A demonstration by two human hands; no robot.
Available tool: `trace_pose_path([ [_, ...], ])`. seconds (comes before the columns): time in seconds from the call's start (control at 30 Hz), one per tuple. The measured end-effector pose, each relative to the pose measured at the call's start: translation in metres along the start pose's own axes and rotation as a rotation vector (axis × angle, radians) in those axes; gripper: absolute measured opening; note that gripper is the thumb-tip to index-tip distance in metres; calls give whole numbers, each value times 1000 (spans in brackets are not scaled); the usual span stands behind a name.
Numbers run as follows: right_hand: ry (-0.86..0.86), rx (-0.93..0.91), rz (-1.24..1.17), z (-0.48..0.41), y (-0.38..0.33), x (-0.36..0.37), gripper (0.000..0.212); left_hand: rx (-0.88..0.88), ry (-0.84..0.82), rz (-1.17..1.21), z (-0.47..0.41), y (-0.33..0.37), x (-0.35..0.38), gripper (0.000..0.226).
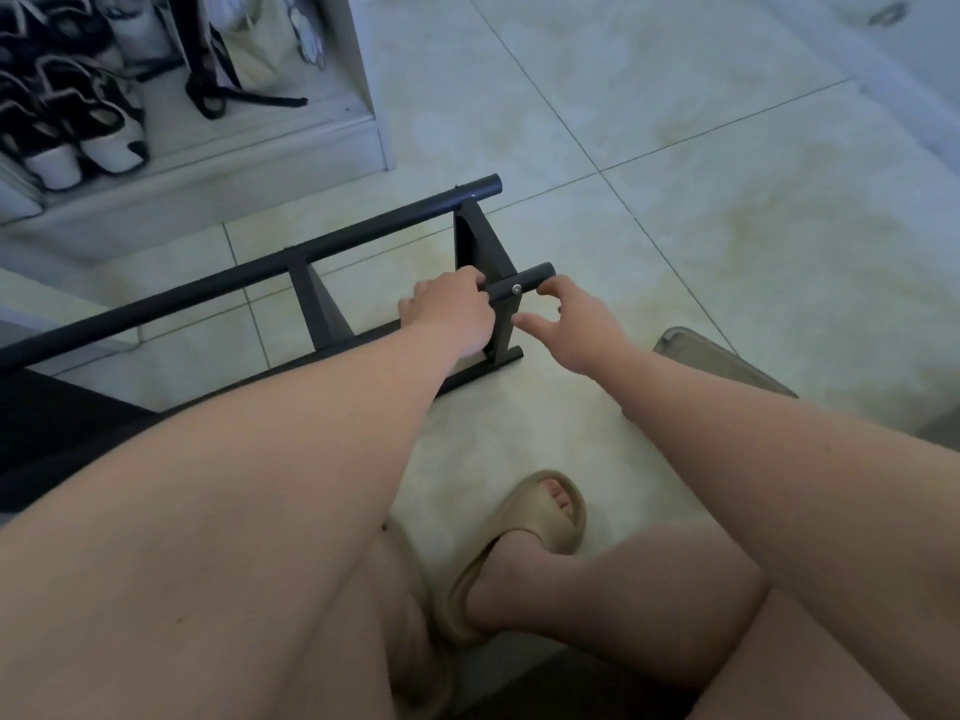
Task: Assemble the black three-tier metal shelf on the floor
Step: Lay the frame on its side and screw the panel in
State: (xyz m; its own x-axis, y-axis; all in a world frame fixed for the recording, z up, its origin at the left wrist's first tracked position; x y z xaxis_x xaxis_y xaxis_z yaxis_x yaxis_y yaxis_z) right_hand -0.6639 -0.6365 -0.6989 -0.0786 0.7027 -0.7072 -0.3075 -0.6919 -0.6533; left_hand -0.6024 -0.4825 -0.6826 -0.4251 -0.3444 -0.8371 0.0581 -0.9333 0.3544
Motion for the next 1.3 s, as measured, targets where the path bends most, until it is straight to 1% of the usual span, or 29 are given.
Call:
trace_pose_path([
  [0.07, -66, -59, 74, 5, 5, -13, 69, 87, 112, -94, 6, 10, -5, 39],
  [0.1, -97, -101, 130, 8, 7, -23, 73, 140, 142, -138, 10, 18, -5, 40],
  [0.13, -131, -144, 209, 12, 10, -34, 76, 196, 155, -193, 14, 28, -4, 42],
  [0.2, -191, -188, 366, 23, 21, -60, 79, 320, 124, -334, 20, 51, -1, 48],
  [0.27, -222, -163, 435, 32, 39, -85, 80, 451, 61, -466, 26, 77, 5, 54],
  [0.33, -229, -100, 460, 37, 61, -104, 81, 575, 20, -553, 30, 106, 11, 57],
  [0.4, -230, -36, 498, 39, 86, -114, 81, 676, -10, -600, 32, 131, 21, 58],
  [0.47, -251, 36, 532, 38, 114, -115, 81, 719, -50, -595, 31, 148, 35, 59],
  [0.57, -329, 129, 571, 38, 164, -106, 81, 704, -155, -562, 23, 155, 64, 61],
  [0.7, -433, 209, 608, 37, 228, -92, 82, 699, -281, -600, 1, 158, 112, 64],
  [0.77, -477, 220, 615, 35, 255, -82, 82, 674, -367, -537, -8, 158, 142, 65],
  [0.87, -525, 235, 582, 33, 294, -62, 77, 537, -580, -394, -19, 150, 197, 71],
  [0.9, -534, 247, 561, 33, 305, -54, 74, 480, -626, -352, -23, 146, 211, 73],
  [1.0, -562, 278, 561, 33, 331, -32, 63, 344, -684, -239, -34, 143, 241, 72],
  [1.1, -621, 287, 627, 36, 347, -10, 52, 238, -721, -112, -34, 146, 263, 62],
  [1.17, -648, 246, 732, 35, 354, 1, 43, 207, -719, -43, -32, 147, 275, 44],
  [1.23, -640, 210, 837, 32, 360, 4, 41, 178, -708, 9, -31, 146, 284, 31],
  [1.3, -651, 202, 908, 32, 367, 4, 39, 153, -710, 60, -32, 144, 287, 25],
])
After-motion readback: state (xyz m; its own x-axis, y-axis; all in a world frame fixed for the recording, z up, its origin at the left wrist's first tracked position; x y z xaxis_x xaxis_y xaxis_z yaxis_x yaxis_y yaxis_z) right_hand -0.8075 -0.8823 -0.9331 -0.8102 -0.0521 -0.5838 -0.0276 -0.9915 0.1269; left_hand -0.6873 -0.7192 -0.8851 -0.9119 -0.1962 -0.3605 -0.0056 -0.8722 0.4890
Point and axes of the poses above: each hand's wrist, its own z-axis away from the middle knuckle, its own x-axis out of the palm, y = z × x, the point moved 7 cm from there along -z, towards the middle knuckle, and after that the axes turned 8 degrees about -x, right-handed, at the moved point
